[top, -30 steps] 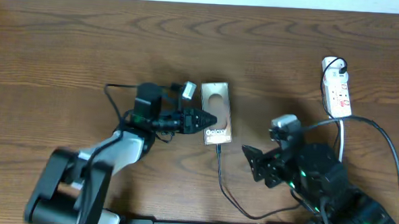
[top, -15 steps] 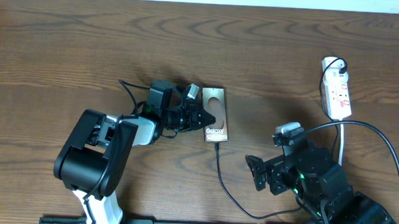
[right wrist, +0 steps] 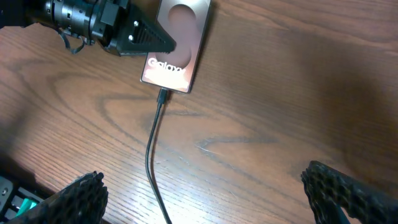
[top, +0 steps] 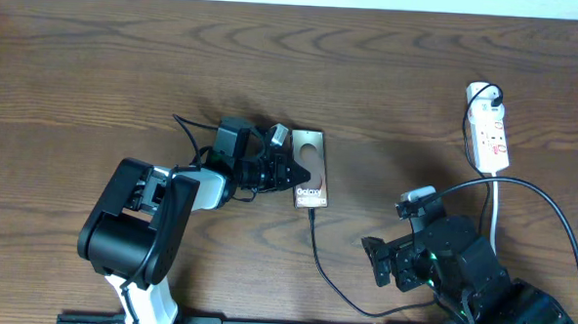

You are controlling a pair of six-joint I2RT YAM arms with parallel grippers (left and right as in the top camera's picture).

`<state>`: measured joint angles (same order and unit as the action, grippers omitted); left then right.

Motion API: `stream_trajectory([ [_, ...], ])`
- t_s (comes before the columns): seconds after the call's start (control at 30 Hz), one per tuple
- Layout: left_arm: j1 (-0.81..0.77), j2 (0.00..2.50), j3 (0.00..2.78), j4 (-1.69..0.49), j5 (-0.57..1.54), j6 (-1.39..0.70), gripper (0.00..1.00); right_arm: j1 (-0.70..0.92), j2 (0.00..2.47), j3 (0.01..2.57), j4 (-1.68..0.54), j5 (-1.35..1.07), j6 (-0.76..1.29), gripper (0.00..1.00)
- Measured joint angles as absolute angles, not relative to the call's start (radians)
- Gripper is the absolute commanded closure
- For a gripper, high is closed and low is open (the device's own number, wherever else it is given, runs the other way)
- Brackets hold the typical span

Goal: Plug charger to phone and switch on socket

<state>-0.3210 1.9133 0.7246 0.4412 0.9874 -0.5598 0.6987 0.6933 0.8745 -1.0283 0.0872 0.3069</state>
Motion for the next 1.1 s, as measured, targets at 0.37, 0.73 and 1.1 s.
stream_trajectory([
  [0.37, -0.321, 1.913, 0.728, 0.423, 0.969, -0.545, 0.85, 0.699, 0.694, 0.874, -1.036, 0.087, 0.307, 0.01],
  [0.73, -0.322, 1.913, 0.728, 0.393, 0.898, -0.521, 0.63, 0.699, 0.703, 0.874, -1.036, 0.087, 0.307, 0.01],
  [1.1, -0.33, 1.905, 0.739, 0.387, 0.901, -0.515, 0.47, 0.699, 0.768, 0.874, -1.036, 0.087, 0.307, 0.01],
])
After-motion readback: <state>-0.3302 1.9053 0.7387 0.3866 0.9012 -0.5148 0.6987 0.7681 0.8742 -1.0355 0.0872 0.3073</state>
